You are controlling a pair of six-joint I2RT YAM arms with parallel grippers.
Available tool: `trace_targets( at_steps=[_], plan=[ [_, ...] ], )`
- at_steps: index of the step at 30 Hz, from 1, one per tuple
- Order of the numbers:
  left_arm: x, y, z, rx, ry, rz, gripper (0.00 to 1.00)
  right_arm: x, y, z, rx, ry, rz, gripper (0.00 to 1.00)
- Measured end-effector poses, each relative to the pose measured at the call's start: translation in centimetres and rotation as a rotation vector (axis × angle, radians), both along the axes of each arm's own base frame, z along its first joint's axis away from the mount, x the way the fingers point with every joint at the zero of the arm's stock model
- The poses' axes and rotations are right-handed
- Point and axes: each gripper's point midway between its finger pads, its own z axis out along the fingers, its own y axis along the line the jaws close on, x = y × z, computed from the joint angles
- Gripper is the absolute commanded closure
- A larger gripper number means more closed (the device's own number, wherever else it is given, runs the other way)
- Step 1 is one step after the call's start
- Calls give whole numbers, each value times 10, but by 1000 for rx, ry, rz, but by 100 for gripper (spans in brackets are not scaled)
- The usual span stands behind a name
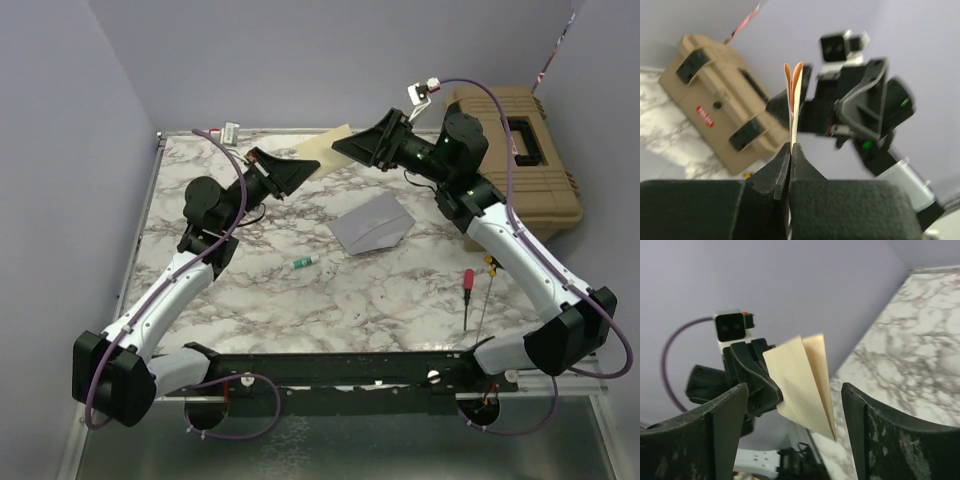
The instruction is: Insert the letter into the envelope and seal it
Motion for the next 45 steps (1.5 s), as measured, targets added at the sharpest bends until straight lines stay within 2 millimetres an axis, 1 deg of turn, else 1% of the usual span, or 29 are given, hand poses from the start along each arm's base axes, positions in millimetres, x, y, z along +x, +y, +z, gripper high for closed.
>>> trace_targets(
  at_steps=[2,6,8,11,13,17,22,25,27,28,30,32,33,34,35,36,38,40,41,43,44,45],
  plan=[
    [-5,-5,-14,83,0,-31,100,-3,-5,-7,-125,-52,-16,17],
    [-23,-17,-45,248,-13,-148,100,-21,-21,-18,-371,-192,16,17],
    [-33,-21,-59,321,-27,-216,100,-30,-27,-21,-480,-272,64,17],
    [-49,-25,-71,399,-63,-311,100,-43,-32,-28,-599,-377,172,17],
    [-57,-27,-73,441,-100,-370,100,-53,-33,-40,-641,-411,253,16],
    [-69,-29,-78,484,-154,-455,100,-73,-35,-66,-681,-409,396,10],
    [-84,-29,-85,508,-192,-540,100,-87,-31,-81,-685,-407,487,10],
    [-88,-29,-87,512,-207,-565,100,-93,-25,-86,-677,-409,532,13],
    [-90,-29,-87,512,-212,-581,100,-96,-20,-91,-676,-401,563,20],
    [-90,-29,-88,513,-213,-587,100,-97,-18,-95,-675,-394,579,27],
    [-92,-29,-89,514,-217,-600,100,-99,-14,-102,-671,-386,612,43],
    [-94,-29,-89,514,-222,-609,100,-101,-11,-106,-663,-377,638,66],
    [-95,-29,-90,515,-225,-614,100,-102,-11,-106,-661,-382,646,82],
    [-96,-29,-90,515,-227,-620,100,-104,-10,-106,-656,-382,652,96],
    [-97,-28,-90,515,-229,-622,100,-105,-10,-104,-650,-394,657,99],
    [-97,-28,-90,515,-231,-622,96,-107,-10,-102,-643,-399,662,100],
    [-96,-28,-90,516,-231,-621,74,-110,-11,-100,-636,-401,664,100],
    [-96,-28,-90,514,-223,-621,37,-112,-13,-98,-637,-407,656,100],
    [-96,-29,-90,516,-224,-617,26,-112,-14,-97,-642,-406,647,100],
    [-92,-29,-92,518,-203,-599,9,-109,-17,-99,-667,-397,606,100],
    [-89,-29,-93,520,-188,-583,5,-105,-18,-102,-685,-388,576,100],
    [-85,-28,-95,528,-173,-557,2,-96,-20,-109,-720,-359,524,100]
  ],
)
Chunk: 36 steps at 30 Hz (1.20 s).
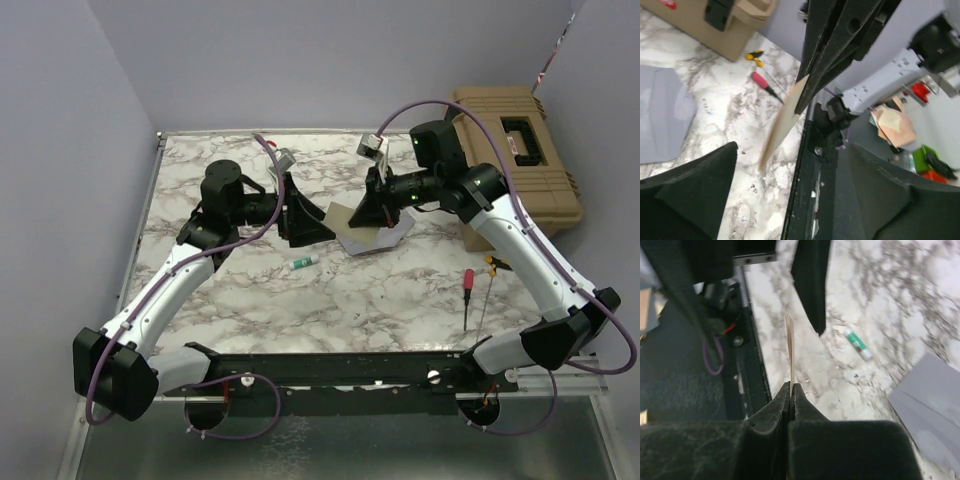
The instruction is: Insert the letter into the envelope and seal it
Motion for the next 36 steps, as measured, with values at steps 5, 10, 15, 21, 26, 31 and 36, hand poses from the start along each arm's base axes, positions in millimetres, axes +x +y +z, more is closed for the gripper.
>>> trace_targets(
  at_steps=[5,10,15,21,26,31,36],
  plan=[
    [34,7,-21,61,41,220,1,44,-24,-30,-128,-2,-365,100],
    [78,25,-57,171,126,493,1,93,-79,-82,-318,54,-879,100],
    [110,31,-105,284,247,618,1,108,-131,-129,-466,114,-1232,100],
    [152,29,-152,399,352,711,9,118,-183,-187,-642,192,-1508,100],
    [188,13,-181,447,389,726,11,119,-209,-223,-753,245,-1609,100],
    [209,-7,-223,508,437,701,13,117,-218,-246,-793,284,-1622,100],
    [225,-26,-247,545,423,672,15,129,-206,-257,-743,309,-1587,100]
  ],
)
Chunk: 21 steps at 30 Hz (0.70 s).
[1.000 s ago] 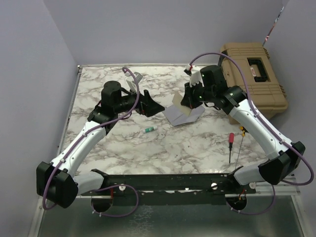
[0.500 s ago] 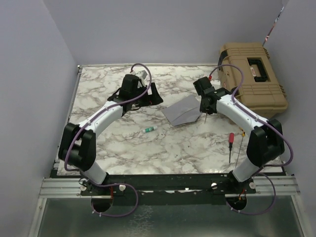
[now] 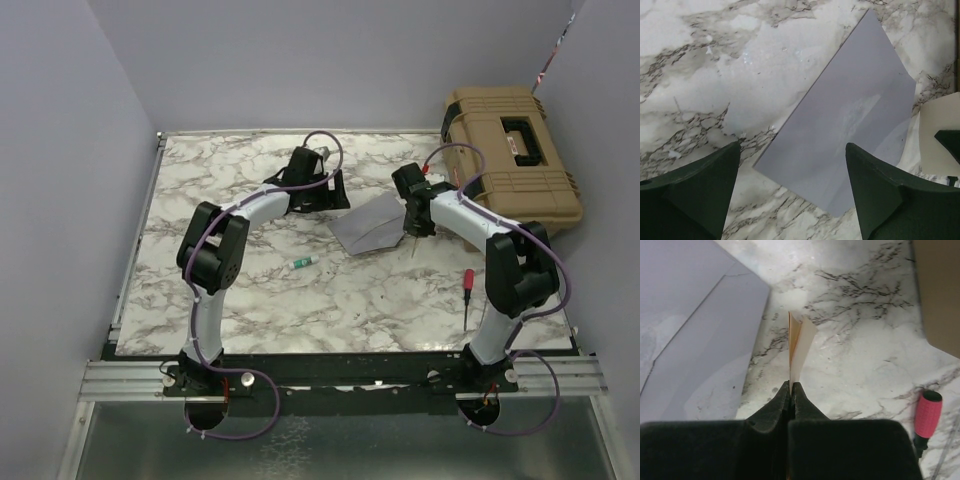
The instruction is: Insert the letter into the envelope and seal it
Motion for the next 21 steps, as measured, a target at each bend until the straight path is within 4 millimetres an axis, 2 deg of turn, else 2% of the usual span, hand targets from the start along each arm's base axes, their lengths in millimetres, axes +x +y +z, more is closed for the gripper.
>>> trace_targets(
  at_steps=[5,10,16,21],
  plan=[
    [7,-20,-7,19,-33,-49,20,8,14,-9,47,13,39,100],
    [7,-27,-25,43,-23,-77,22,13,29,-14,107,18,106,100],
    [3,-12,-33,100,-40,-52,22,33,60,-7,219,-52,265,100],
    [-14,11,-37,160,-38,-14,24,47,86,2,306,-112,409,100]
  ],
)
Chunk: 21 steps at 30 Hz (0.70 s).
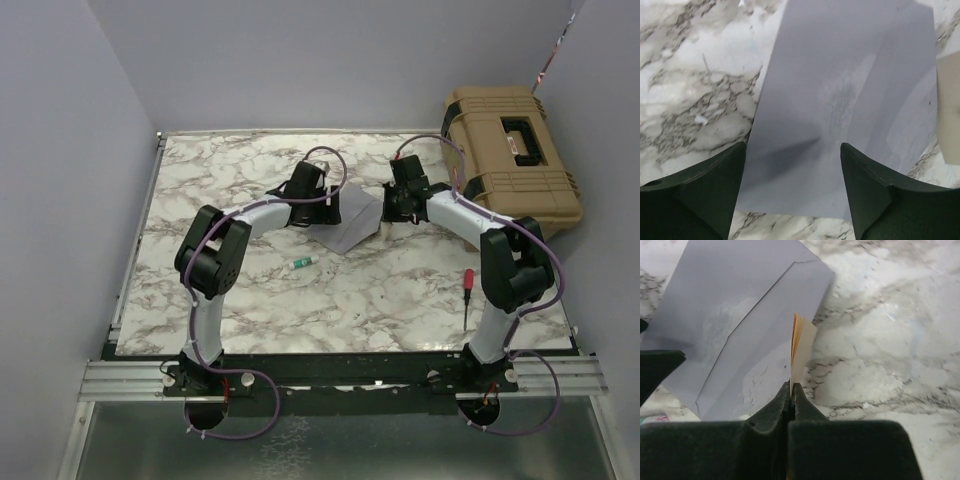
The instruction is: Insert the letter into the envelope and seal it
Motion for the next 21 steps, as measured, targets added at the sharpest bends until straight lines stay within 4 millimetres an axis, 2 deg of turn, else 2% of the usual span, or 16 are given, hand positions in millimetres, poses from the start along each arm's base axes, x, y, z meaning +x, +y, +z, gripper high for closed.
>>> trace_targets(
  at_steps=[7,10,14,18,21],
  plan=[
    [-33,27,-4,41,26,41,27,14,19,9,59,-74,106,100],
    [-49,37,-4,51,46,55,26,17,18,11,51,-86,98,100],
    [-59,45,-2,59,59,69,26,24,6,18,10,-113,22,100],
    [-54,47,6,46,44,96,26,24,0,43,19,-159,-33,100],
    [-49,47,11,33,38,117,27,23,7,74,105,-219,-46,100]
  ],
)
